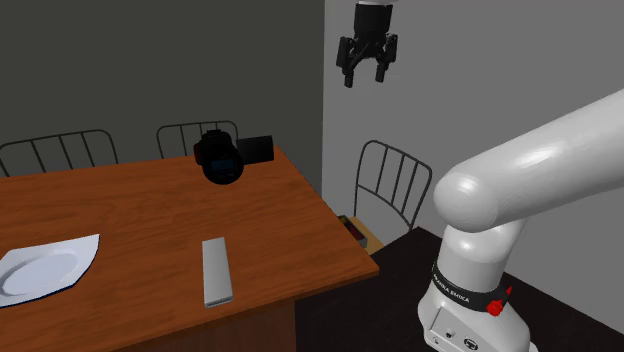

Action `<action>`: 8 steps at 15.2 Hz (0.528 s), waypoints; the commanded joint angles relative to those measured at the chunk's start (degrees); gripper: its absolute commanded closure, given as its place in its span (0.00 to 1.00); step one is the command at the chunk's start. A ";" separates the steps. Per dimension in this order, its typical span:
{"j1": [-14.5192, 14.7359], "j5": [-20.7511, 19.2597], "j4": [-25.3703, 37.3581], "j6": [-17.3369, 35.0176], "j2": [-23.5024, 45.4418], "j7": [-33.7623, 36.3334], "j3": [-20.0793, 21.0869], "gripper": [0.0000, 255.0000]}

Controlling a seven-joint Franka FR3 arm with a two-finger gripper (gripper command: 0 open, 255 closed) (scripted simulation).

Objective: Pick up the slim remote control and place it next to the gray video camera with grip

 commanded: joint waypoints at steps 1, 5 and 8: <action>0.00 0.00 0.00 0.00 0.00 0.00 0.00 0.00; 1.40 2.45 -4.17 4.33 1.21 4.11 3.61 0.00; 2.51 4.32 -6.67 7.80 2.89 7.16 6.42 0.00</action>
